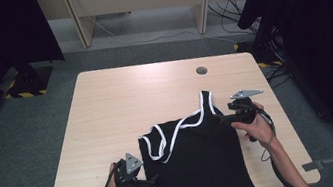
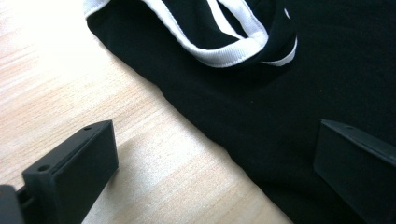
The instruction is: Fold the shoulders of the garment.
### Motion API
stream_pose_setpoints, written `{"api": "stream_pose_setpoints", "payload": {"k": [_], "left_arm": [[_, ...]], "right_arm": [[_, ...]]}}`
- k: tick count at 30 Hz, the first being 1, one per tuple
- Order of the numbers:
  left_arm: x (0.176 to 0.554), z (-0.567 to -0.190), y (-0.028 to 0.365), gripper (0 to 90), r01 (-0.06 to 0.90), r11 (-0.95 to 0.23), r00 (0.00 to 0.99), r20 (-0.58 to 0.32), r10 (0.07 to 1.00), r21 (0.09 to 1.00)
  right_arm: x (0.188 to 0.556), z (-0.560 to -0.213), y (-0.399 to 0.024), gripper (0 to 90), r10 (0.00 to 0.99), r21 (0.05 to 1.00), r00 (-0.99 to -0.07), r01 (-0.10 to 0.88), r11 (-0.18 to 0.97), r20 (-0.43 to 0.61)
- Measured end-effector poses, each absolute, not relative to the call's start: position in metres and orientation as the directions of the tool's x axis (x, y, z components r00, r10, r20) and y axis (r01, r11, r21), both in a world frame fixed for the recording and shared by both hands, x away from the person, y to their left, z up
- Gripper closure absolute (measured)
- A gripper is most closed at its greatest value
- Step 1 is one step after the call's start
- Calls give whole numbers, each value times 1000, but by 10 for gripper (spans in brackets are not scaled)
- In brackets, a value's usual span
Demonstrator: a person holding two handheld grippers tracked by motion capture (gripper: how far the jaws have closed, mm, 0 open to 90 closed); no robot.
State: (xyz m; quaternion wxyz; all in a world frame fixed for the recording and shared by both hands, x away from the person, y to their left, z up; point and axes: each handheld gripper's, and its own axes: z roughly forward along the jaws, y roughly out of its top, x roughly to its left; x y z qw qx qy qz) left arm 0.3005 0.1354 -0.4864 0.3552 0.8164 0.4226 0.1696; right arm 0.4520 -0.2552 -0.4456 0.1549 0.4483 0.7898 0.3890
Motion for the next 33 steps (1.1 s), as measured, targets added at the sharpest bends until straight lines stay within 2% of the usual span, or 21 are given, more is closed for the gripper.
{"api": "stream_pose_setpoints", "payload": {"k": [22, 27, 30, 33], "left_arm": [[301, -486, 135, 0, 569, -391, 586, -23, 810, 723], [301, -486, 135, 0, 569, -392, 586, -22, 810, 723], [301, -486, 136, 0, 569, -393, 586, -22, 810, 722], [301, -486, 136, 0, 569, -393, 586, -21, 810, 722]], "right_arm": [[514, -466, -236, 301, 880, 687, -464, 672, 276, 100], [523, -469, -233, 341, 873, 694, -481, 656, 297, 81], [525, -470, -229, 394, 864, 691, -500, 643, 329, 54], [526, -470, -227, 532, 863, 695, -503, 637, 333, 47]]}}
